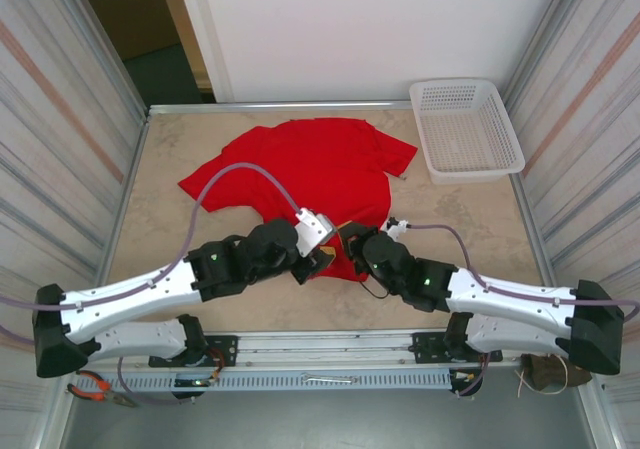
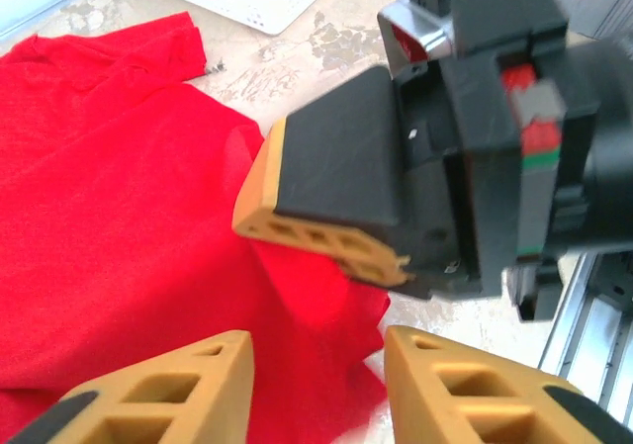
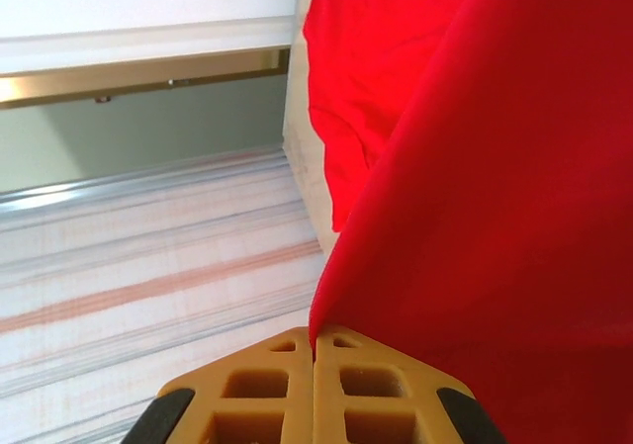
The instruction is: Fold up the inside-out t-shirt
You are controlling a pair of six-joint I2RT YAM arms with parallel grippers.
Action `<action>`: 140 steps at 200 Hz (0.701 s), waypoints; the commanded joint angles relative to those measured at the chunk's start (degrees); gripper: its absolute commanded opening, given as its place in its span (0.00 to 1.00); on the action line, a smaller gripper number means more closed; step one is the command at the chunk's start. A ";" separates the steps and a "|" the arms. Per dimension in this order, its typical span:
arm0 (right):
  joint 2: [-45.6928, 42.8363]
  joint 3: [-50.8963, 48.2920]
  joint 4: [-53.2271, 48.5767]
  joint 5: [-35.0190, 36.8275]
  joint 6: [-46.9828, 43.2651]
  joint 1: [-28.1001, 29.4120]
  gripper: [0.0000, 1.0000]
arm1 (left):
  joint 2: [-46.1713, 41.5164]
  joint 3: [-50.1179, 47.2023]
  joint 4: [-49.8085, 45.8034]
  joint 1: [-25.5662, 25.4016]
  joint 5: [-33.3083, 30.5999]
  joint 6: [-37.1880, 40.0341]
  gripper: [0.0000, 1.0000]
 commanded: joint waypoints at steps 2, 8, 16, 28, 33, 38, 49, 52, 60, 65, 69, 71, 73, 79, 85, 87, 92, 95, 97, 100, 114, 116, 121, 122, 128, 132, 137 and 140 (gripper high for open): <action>-2.50 2.37 -2.20 0.52 -2.41 -0.29 0.00 | -1.87 -1.98 2.38 -0.34 -1.32 0.36 0.52; -2.56 2.36 -2.31 0.48 -2.43 -0.35 0.00 | -1.70 -2.34 2.51 -0.42 -1.24 0.25 0.54; -2.66 2.32 -2.46 0.35 -2.44 -0.38 0.00 | -1.46 -2.76 2.63 -0.43 -0.94 0.01 0.56; -2.56 2.19 -2.48 0.29 -2.34 -0.34 0.00 | -0.98 -3.68 3.83 -0.97 -1.12 -0.06 0.59; -2.54 2.17 -2.42 0.13 -2.32 -0.37 0.00 | -0.74 -4.09 4.49 -1.25 -1.43 -0.06 0.60; -2.54 2.19 -2.45 0.11 -2.34 -0.39 0.00 | -0.54 -4.48 5.27 -1.69 -1.87 -0.06 0.61; -2.41 2.15 -2.33 0.00 -2.31 -0.36 0.00 | -0.02 -5.58 7.42 -2.79 -2.95 -0.10 0.64; -2.41 2.17 -2.30 -0.03 -2.32 -0.36 0.00 | 0.12 -6.04 8.03 -3.19 -3.49 -0.13 0.64; -2.55 2.19 -2.37 -0.05 -2.35 -0.38 0.00 | 0.83 -6.67 9.40 -3.95 -5.20 -0.14 0.66; -2.54 2.22 -2.46 -0.03 -2.36 -0.43 0.00 | 1.35 -7.04 10.24 -4.56 -6.14 -0.26 0.66; -2.62 2.27 -2.44 -0.04 -2.39 -0.31 0.00 | 1.80 -7.37 11.05 -4.86 -6.90 -0.34 0.66; -2.60 2.19 -2.47 -0.01 -2.44 -0.35 0.00 | 2.08 -7.53 11.32 -5.14 -7.30 -0.37 0.66; -2.65 2.19 -2.49 -0.02 -2.41 -0.36 0.00 | 2.28 -7.70 11.78 -5.23 -7.66 -0.40 0.67; -2.71 2.27 -2.67 -0.05 -2.40 -0.35 0.00 | 2.93 -8.19 13.03 -5.91 -8.80 -0.56 0.67; -2.77 2.21 -2.70 -0.05 -2.40 -0.40 0.00 | 3.65 -8.79 14.64 -6.35 -9.93 -0.75 0.68; -2.77 2.20 -2.79 -0.05 -2.42 -0.41 0.00 | 3.90 -8.94 15.12 -6.52 -10.25 -0.83 0.68; -2.84 2.19 -2.85 0.08 -2.44 -0.39 0.00 | 4.54 -9.35 16.59 -6.82 -10.75 -0.94 0.69; -2.85 2.21 -2.92 0.04 -2.40 -0.39 0.00 | 4.89 -9.68 17.26 -6.93 -11.06 -0.96 0.69; -2.85 2.19 -2.94 0.10 -2.40 -0.37 0.00 | 5.16 -9.76 17.79 -7.04 -11.35 -1.08 0.70; -2.89 2.19 -2.95 0.07 -2.40 -0.40 0.00 | 5.61 -9.84 18.40 -7.12 -11.79 -1.13 0.70; -3.01 2.19 -3.12 0.08 -2.36 -0.38 0.00 | 7.67 -10.12 20.80 -7.15 -14.27 -1.55 0.71; -3.02 2.19 -3.12 0.07 -2.34 -0.39 0.00 | 8.05 -10.13 21.18 -7.12 -14.59 -1.55 0.72; -3.09 2.19 -3.16 0.10 -2.31 -0.34 0.00 | 8.73 -10.13 22.00 -7.12 -15.37 -1.47 0.73; -3.10 2.19 -3.14 0.07 -2.31 -0.37 0.00 | 8.85 -10.13 22.20 -7.12 -15.53 -1.42 0.73; -3.22 2.19 -3.18 0.09 -2.31 -0.37 0.00 | 9.78 -10.06 23.46 -7.14 -16.59 -1.14 0.73; -3.20 2.19 -3.20 0.05 -2.32 -0.35 0.00 | 10.37 -10.09 24.14 -7.11 -17.43 -0.84 0.74; -3.30 2.19 -3.27 0.04 -2.38 -0.30 0.00 | 10.99 -9.93 24.96 -6.98 -18.12 -0.54 0.75; -3.37 2.26 -3.29 0.04 -2.32 -0.34 0.00 | 11.42 -9.86 25.32 -6.82 -18.43 -0.43 0.75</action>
